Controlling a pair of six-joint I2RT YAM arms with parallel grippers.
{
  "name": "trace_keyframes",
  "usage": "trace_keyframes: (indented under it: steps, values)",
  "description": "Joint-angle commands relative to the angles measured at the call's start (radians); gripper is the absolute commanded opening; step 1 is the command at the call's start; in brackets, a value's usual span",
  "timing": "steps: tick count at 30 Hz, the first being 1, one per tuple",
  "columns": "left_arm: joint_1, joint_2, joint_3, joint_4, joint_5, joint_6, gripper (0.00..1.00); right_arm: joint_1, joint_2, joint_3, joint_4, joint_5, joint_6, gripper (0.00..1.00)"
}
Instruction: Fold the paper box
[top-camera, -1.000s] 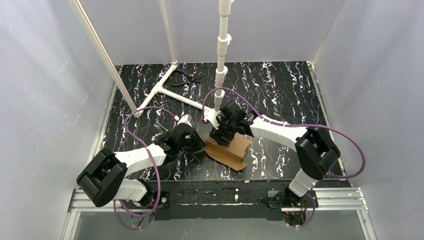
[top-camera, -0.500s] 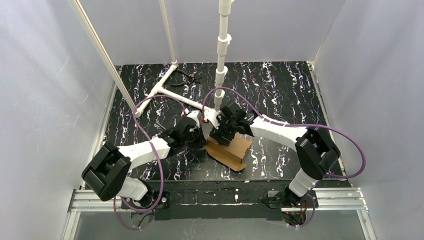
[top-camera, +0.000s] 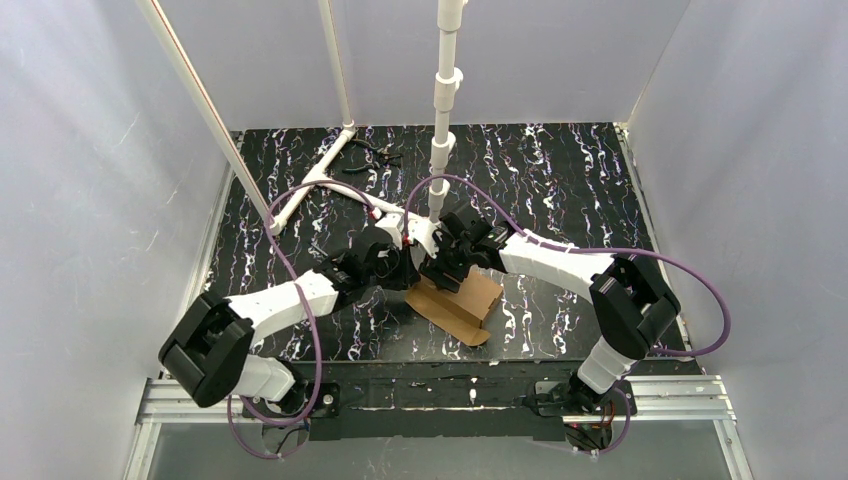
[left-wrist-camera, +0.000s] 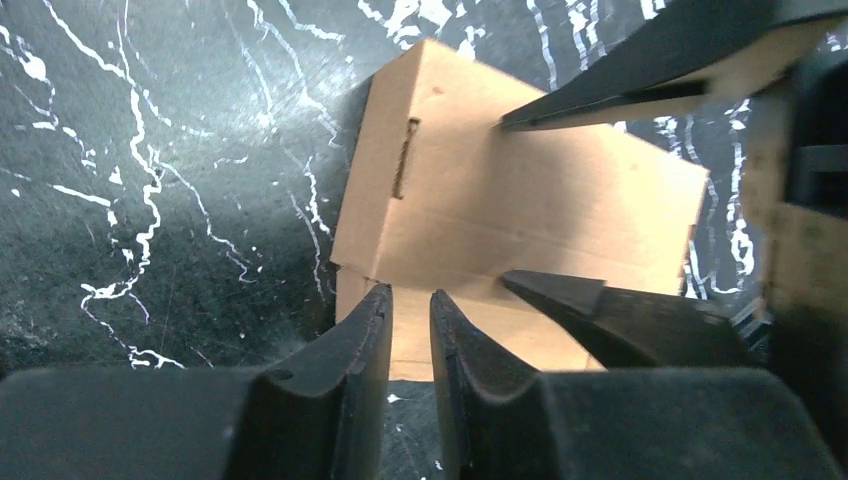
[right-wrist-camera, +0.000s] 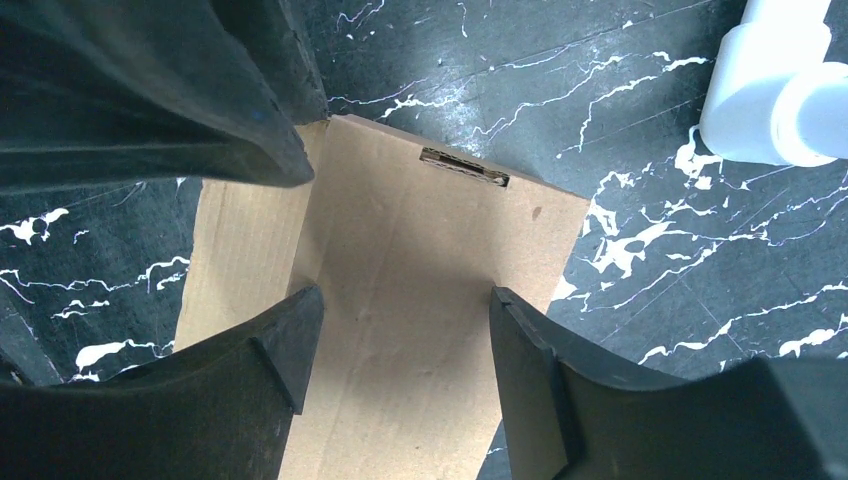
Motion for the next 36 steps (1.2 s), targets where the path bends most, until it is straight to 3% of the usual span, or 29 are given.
trace_keyframes:
  steps: [1, 5, 8, 12, 20, 30, 36]
  values:
    - [-0.002, -0.087, 0.027, 0.013, -0.007, -0.004, 0.21, 0.012, 0.057, -0.020, -0.093, 0.026, -0.004, 0.71]
    - [-0.002, -0.161, 0.000, -0.033, -0.041, -0.007, 0.26, 0.013, 0.056, -0.020, -0.091, 0.028, -0.004, 0.71]
    - [-0.002, -0.226, -0.032, -0.097, -0.097, 0.000, 0.36, 0.012, 0.058, -0.021, -0.092, 0.026, -0.004, 0.72]
    - [0.001, -0.288, -0.120, -0.080, -0.068, 0.026, 0.43, 0.012, 0.061, -0.018, -0.094, 0.024, -0.003, 0.71]
    - [0.001, -0.231, -0.232, 0.043, -0.019, 0.143, 0.42, 0.012, 0.066, -0.014, -0.101, 0.020, -0.004, 0.72]
    - [0.001, -0.083, -0.219, 0.179, 0.008, 0.172, 0.40, 0.012, 0.074, -0.008, -0.106, 0.014, -0.003, 0.71]
    - [0.002, -0.021, -0.180, 0.190, 0.012, 0.159, 0.23, 0.012, 0.074, -0.008, -0.108, 0.014, -0.004, 0.71]
